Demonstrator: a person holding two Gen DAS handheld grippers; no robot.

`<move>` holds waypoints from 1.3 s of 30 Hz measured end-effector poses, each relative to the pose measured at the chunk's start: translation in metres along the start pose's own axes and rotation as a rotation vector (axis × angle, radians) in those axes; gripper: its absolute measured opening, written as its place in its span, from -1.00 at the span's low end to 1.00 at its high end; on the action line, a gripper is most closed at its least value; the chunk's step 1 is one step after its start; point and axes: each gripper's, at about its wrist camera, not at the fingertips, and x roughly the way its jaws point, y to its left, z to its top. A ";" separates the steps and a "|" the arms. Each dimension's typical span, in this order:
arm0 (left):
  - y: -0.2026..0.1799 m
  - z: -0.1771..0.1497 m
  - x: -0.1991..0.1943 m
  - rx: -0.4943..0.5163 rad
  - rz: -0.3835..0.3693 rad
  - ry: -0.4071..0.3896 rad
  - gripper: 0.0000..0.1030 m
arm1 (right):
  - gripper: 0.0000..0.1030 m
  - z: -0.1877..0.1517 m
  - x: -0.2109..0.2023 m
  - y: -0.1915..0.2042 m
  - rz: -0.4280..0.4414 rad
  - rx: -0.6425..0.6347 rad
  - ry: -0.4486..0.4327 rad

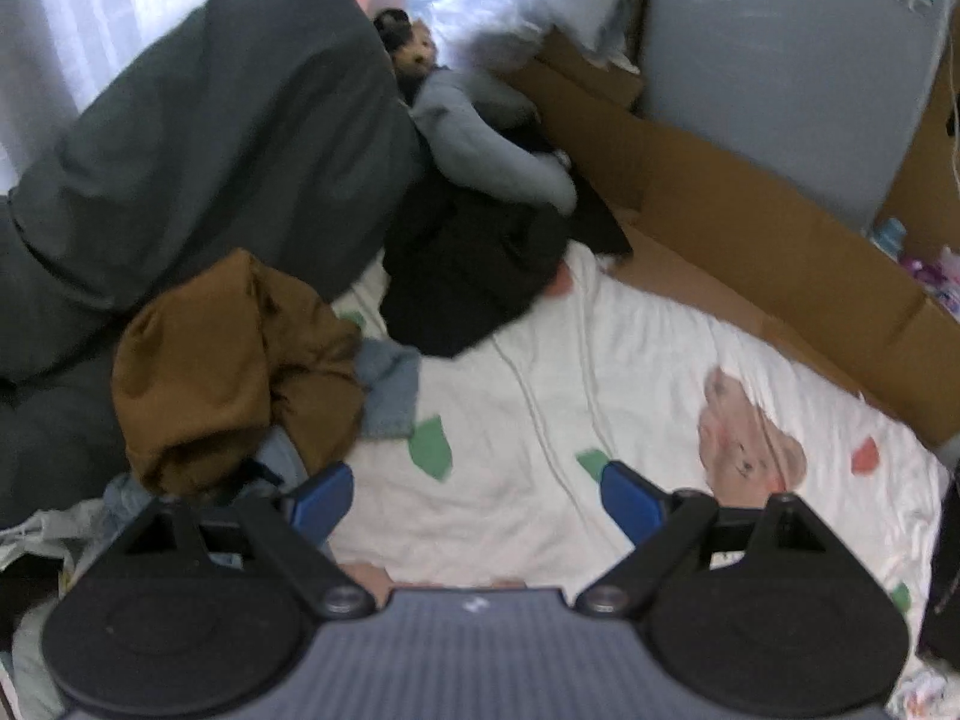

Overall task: Fold clothes
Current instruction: 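Reach the left gripper into the clothes pile and grasp the brown shirt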

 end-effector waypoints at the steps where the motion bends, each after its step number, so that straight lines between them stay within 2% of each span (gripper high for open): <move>1: 0.004 0.002 0.004 -0.013 0.007 -0.001 0.77 | 0.54 -0.001 0.002 -0.002 0.004 -0.007 0.001; 10: 0.037 0.007 0.036 -0.105 0.139 0.004 0.77 | 0.54 -0.006 0.021 -0.028 0.006 0.021 -0.028; 18: 0.042 -0.002 0.063 -0.171 0.129 0.056 0.77 | 0.54 -0.017 0.038 -0.046 -0.006 0.046 -0.008; 24: 0.052 -0.004 0.079 -0.212 0.150 0.032 0.80 | 0.54 -0.026 0.050 -0.063 -0.045 0.070 0.008; 31: 0.082 -0.006 0.100 -0.265 0.268 -0.013 0.80 | 0.54 -0.034 0.063 -0.070 -0.077 0.050 0.024; 39: 0.149 -0.011 0.126 -0.431 0.354 0.034 0.80 | 0.54 -0.038 0.075 -0.072 -0.095 0.058 0.047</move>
